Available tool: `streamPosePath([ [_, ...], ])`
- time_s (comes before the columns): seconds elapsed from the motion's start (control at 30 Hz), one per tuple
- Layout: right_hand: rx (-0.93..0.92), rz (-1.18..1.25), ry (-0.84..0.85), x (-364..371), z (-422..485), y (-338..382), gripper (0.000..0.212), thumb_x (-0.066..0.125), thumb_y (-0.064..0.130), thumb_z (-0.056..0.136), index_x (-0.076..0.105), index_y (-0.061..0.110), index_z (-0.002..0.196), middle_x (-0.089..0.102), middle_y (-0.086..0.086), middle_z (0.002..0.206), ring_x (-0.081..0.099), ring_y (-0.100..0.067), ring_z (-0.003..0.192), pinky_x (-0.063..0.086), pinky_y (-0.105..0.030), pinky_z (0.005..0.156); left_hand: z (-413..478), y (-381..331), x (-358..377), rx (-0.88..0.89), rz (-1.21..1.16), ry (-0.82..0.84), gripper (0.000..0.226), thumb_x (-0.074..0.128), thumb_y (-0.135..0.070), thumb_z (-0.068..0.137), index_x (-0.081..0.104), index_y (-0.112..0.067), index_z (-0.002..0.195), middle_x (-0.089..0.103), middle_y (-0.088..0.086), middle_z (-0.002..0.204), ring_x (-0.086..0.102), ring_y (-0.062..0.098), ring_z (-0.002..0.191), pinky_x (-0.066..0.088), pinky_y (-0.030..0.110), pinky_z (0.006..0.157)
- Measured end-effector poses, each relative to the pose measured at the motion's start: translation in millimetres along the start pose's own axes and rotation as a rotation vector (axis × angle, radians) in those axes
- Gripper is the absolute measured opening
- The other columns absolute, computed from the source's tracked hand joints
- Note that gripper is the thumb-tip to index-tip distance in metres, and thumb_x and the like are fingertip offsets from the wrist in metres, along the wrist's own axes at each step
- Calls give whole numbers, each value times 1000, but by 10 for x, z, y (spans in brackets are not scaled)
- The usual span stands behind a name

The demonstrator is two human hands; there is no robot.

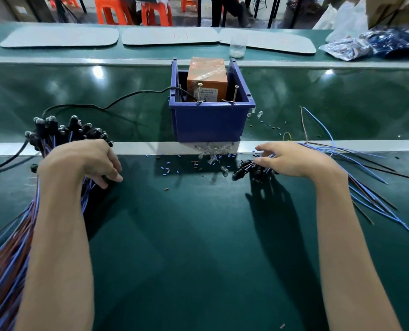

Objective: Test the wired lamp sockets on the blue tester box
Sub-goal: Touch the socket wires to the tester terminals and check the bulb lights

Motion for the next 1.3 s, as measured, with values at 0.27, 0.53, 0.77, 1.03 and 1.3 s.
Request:
streamPosePath([
  [0.27,-9,15,4,-25,-17,-4,50,48,43,98,40,26,144,54,5,138,51,-18,123,37,-35,106,-102,-14,-88,40,-10,-29,3,78,-21,78,77,-24,78,74,-10,70,72,12,59,41,23,75],
  [0.53,-17,27,21,-11,-24,18,50,48,42,98,40,25,144,53,4,139,52,-19,121,37,-37,107,28,174,9,-55,-75,72,19,80,3,71,68,4,86,73,13,70,70,19,53,51,17,47],
  [0.77,-102,85,-79,-100,-116,151,43,50,39,97,48,26,138,61,7,123,55,-14,107,44,-31,91,4,-190,134,199,-154,124,13,74,5,78,63,-1,80,71,6,63,69,15,53,53,16,51],
  [1.03,-492,568,-25,-16,-230,697,30,66,21,91,59,27,119,72,14,97,69,-6,89,51,-28,80,-517,-1241,168,878,-618,-210,21,73,-1,81,56,-13,75,70,10,77,66,17,59,57,37,64],
  [1.3,-684,976,5,-10,-256,848,16,58,-4,90,59,4,104,73,2,85,70,-13,76,51,-17,68,-756,-1528,239,1002,-961,-307,18,68,-4,86,55,-15,83,72,-1,92,67,11,64,55,27,53],
])
Point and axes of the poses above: each hand's wrist, its own z-axis towards the middle knuckle, its own x-axis out of the palm, y = z × x, the point moved 5 cm from there along z, towards the middle knuckle
